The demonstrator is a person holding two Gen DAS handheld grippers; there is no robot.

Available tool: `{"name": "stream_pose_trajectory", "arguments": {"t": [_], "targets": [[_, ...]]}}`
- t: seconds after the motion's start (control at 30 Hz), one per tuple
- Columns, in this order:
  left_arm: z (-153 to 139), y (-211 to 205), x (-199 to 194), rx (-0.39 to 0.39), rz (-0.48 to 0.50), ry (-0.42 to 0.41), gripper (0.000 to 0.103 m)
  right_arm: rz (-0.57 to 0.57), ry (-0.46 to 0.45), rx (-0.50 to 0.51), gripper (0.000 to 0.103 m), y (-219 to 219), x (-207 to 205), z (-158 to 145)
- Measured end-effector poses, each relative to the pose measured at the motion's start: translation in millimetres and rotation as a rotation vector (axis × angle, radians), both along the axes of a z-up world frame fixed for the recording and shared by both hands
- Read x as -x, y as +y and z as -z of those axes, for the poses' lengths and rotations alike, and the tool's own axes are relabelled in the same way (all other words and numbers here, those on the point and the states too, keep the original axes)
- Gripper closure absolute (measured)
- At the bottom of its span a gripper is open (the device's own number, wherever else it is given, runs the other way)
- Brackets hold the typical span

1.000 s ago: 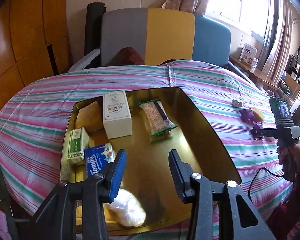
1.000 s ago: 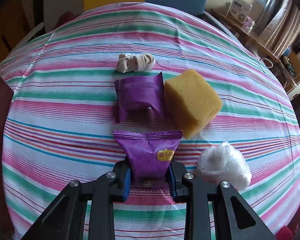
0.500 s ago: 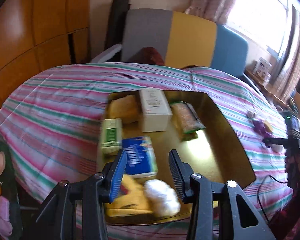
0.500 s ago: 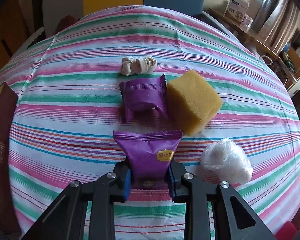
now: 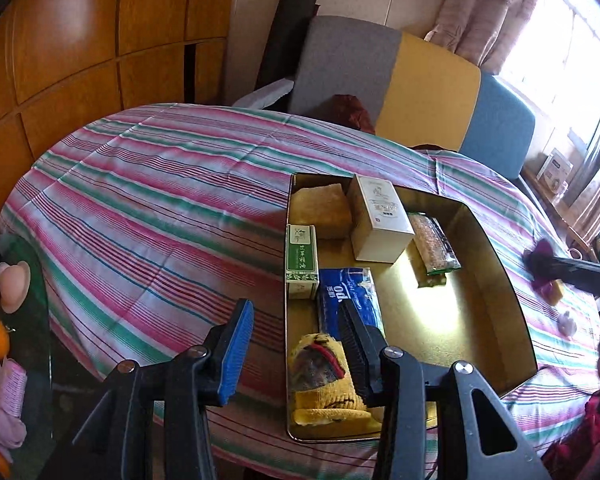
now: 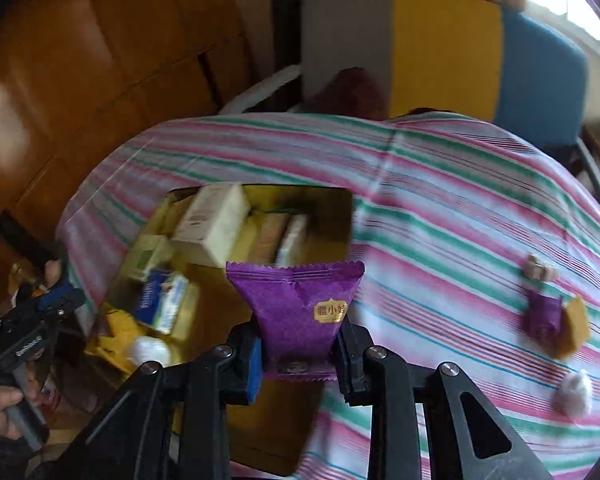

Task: Organize objects
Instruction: 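Carry the purple snack packet into the tray and open the right tool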

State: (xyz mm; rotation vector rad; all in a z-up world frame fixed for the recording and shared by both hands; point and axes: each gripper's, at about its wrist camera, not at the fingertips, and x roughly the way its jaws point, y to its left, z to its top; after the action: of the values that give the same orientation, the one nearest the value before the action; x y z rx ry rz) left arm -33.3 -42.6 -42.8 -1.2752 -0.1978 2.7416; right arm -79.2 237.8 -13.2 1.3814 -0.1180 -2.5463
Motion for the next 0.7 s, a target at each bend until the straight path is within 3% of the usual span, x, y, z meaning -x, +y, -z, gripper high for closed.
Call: {"name": "stream_pose_trajectory", "arguments": {"t": [0.13, 0.33, 0.6, 0.7], "targets": [[3.5, -4.5, 1.6, -0.015, -0.001, -0.011, 0.059, -0.081, -0.083, -0.016, 0.074, -59.0, 28.5, 33.3], [9.6, -13.8, 2.1, -0.035, -0.01, -0.022, 0.059, -0.052, -0.18, -0.062, 0.074, -88.3, 61.2, 78.5], [18.6, -14.0, 2.5, -0.052, -0.005, -0.043, 0.059, -0.021, -0.206, -0.065, 0.071, -95.2, 75.7, 92.4], [18.2, -12.8, 2.4, -0.047, -0.004, -0.042, 0.059, -0.017, -0.202, -0.042, 0.059, -90.9, 74.7, 90.6]]}}
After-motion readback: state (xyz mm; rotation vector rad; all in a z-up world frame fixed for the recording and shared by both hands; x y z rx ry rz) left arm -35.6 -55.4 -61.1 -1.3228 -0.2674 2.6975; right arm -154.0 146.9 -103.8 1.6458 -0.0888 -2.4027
